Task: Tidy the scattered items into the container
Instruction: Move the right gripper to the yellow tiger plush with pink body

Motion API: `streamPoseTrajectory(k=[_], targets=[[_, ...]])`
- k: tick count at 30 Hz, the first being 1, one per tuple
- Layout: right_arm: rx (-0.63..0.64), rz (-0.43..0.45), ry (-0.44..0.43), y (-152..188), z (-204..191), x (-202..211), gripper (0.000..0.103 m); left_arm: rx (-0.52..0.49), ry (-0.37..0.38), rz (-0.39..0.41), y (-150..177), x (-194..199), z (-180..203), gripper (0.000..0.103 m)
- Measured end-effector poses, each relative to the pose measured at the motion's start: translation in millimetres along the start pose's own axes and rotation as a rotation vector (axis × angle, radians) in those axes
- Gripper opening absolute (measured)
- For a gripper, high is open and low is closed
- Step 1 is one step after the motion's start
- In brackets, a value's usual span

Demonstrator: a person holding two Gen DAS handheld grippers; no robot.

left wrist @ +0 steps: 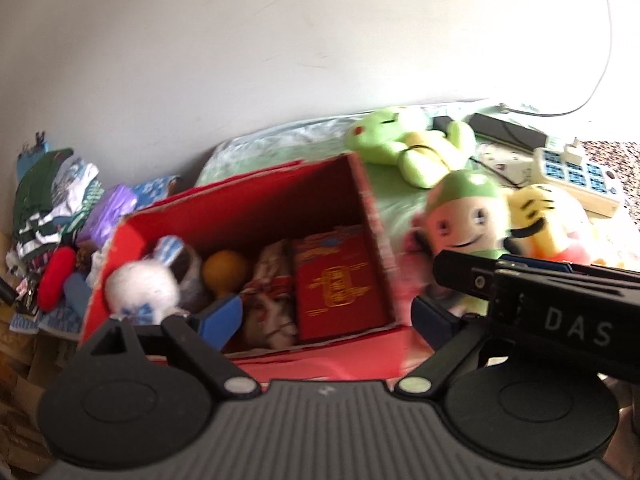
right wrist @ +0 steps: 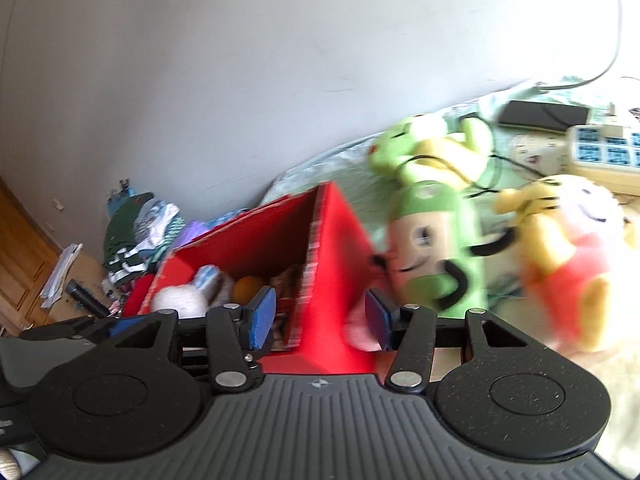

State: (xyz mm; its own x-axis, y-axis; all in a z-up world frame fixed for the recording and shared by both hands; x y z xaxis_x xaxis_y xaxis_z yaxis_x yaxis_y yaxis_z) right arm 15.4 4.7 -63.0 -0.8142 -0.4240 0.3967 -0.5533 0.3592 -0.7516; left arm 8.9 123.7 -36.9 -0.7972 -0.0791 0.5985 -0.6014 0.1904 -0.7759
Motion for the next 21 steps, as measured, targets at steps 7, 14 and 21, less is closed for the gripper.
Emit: streamPoseTrajectory(k=[7, 14, 21], targets=[[-0.013, 0.003, 0.047, -10, 48, 18, 0.054, -0.017, 0.040, -0.003, -6, 4, 54, 0.093], [-0.030, 0.006, 0.097, -20, 88, 36, 0.054, -0.028, 0.129, -0.047, -5, 3, 104, 0.093], [-0.086, -0.005, 0.149, -19, 138, 50, 0.053, 0.015, 0.238, -0.172, 20, -11, 140, 0.093]])
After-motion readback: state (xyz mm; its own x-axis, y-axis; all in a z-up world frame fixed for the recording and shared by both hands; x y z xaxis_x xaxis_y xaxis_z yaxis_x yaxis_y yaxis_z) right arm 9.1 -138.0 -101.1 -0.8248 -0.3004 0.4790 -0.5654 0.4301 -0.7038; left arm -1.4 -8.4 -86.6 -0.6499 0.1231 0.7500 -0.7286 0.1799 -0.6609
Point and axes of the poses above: each gripper's, at about its wrist camera, not at the fingertips, and x roughly against the way its jaws point, z to its right, y to its underside, the point moved 6 cm from there along -x, roughly the way its jaws point, and after that the axes turned 10 degrees about z, right-handed, at the moved point
